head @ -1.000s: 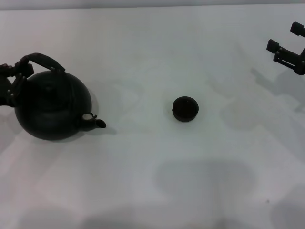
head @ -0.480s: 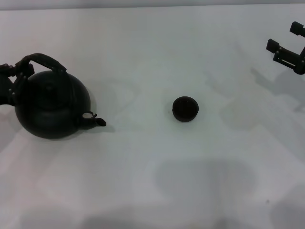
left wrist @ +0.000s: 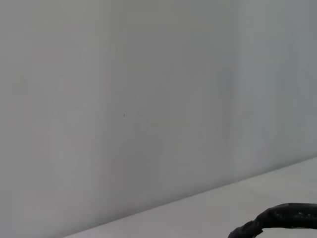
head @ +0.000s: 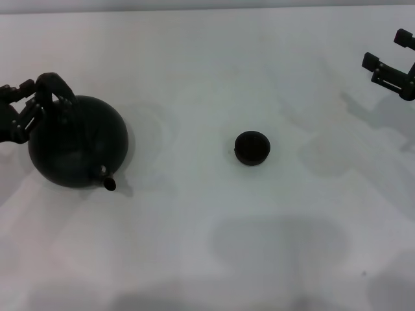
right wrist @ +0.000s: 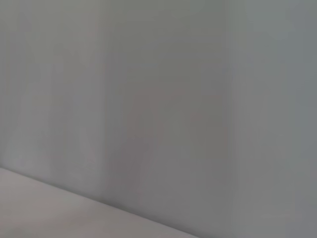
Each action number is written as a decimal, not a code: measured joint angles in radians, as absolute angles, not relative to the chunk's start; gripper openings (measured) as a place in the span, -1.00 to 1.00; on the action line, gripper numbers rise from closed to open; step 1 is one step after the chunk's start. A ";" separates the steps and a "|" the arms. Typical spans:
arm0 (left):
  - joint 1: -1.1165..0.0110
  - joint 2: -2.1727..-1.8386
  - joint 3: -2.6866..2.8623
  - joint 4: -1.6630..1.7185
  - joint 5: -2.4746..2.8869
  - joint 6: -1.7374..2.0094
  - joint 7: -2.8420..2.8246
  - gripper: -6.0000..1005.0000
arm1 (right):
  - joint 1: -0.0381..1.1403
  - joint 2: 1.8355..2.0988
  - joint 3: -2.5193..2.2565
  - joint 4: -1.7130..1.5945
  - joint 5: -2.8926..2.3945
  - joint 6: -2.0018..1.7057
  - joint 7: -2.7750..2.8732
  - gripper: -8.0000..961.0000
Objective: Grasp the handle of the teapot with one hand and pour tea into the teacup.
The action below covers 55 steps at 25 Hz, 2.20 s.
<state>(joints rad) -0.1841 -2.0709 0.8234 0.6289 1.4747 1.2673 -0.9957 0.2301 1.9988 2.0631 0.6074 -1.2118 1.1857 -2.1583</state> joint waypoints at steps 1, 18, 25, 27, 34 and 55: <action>-0.184 -2.071 0.824 0.629 1.476 1.267 -0.996 -0.50 | 0.230 1.999 2.063 0.607 -1.212 1.186 -2.158 0.75; -0.159 -2.075 0.818 0.643 1.470 1.308 -0.988 -0.09 | 0.226 1.997 2.063 0.610 -1.212 1.186 -2.158 0.75; -0.084 -2.075 0.816 0.697 1.437 1.347 -0.987 -0.09 | 0.223 1.995 2.071 0.611 -1.212 1.201 -2.156 0.75; -0.055 -2.075 0.816 0.709 1.410 1.360 -0.984 -0.09 | 0.222 1.994 2.072 0.611 -1.212 1.206 -2.156 0.75; 0.038 -2.075 0.816 0.683 1.215 1.393 -0.888 -0.09 | 0.205 1.990 2.074 0.618 -1.208 1.232 -2.163 0.75; 0.040 -2.079 0.686 0.281 0.840 1.598 -0.637 -0.10 | 0.149 2.000 2.177 0.470 -1.039 1.387 -2.419 0.75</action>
<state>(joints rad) 0.0400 -2.0793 0.6857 0.2809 0.8395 1.5976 -0.6367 0.1486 2.0004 2.1775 0.4702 -1.0387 1.3866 -2.4193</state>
